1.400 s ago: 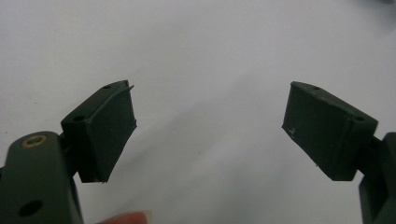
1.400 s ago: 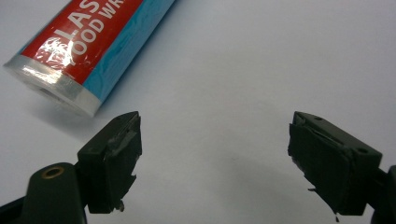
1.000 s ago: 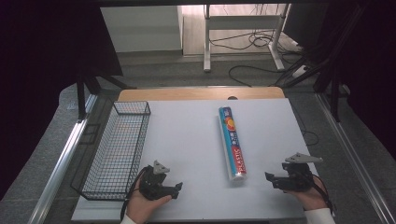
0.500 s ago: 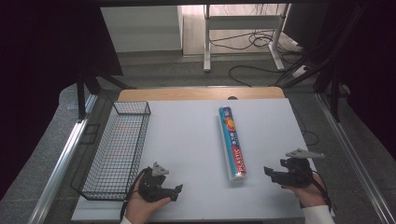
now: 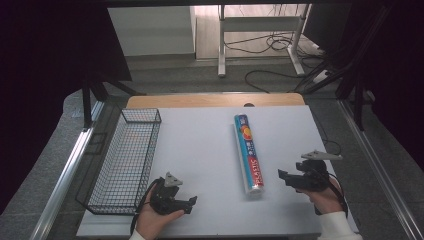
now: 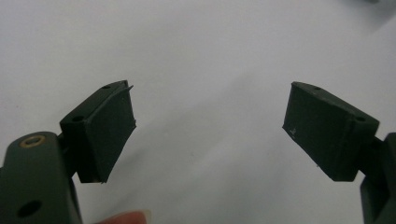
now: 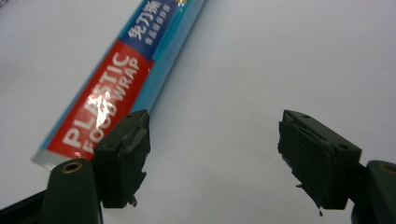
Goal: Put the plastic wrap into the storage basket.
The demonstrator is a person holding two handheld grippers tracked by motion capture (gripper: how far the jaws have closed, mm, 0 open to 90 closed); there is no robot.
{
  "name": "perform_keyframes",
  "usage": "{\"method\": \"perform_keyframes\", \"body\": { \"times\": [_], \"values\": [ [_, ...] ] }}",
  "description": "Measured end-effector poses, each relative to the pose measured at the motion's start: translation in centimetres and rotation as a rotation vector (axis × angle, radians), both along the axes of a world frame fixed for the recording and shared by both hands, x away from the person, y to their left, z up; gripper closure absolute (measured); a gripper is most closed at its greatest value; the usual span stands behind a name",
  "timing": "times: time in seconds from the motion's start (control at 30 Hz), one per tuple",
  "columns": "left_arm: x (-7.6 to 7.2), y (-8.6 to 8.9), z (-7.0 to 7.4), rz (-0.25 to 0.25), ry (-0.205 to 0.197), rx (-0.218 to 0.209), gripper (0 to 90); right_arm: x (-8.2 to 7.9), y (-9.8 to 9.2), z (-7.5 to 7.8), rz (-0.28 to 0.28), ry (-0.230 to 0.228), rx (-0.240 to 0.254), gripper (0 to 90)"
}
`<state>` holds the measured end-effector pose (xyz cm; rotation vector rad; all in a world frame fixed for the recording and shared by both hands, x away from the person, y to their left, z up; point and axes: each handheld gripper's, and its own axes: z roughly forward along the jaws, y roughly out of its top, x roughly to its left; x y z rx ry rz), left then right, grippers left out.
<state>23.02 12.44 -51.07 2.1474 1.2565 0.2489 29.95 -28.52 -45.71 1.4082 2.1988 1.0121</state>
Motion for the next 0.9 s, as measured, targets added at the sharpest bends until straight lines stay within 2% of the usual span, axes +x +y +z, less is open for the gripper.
{"method": "perform_keyframes", "body": {
  "times": [0.07,0.23,0.47,0.6,0.9],
  "values": [
    [0.0,0.0,0.1,0.000,-0.001,-0.002,16.2,0.3,1.1,0.7,0.018,0.000,-0.011,25.2],
    [0.2,0.2,0.2,0.016,-0.002,-0.018,16.2,0.9,2.2,1.9,0.033,0.006,-0.025,25.2],
    [0.1,-0.1,0.0,0.002,0.003,-0.009,16.2,1.7,3.3,3.0,0.040,0.024,-0.034,25.1],
    [0.1,0.0,0.1,0.008,0.000,-0.016,16.2,2.2,3.7,3.2,0.037,0.035,-0.027,25.1],
    [0.1,0.2,0.1,0.008,0.001,-0.022,16.2,4.6,5.8,3.0,0.020,0.072,-0.065,23.9]
  ]
}}
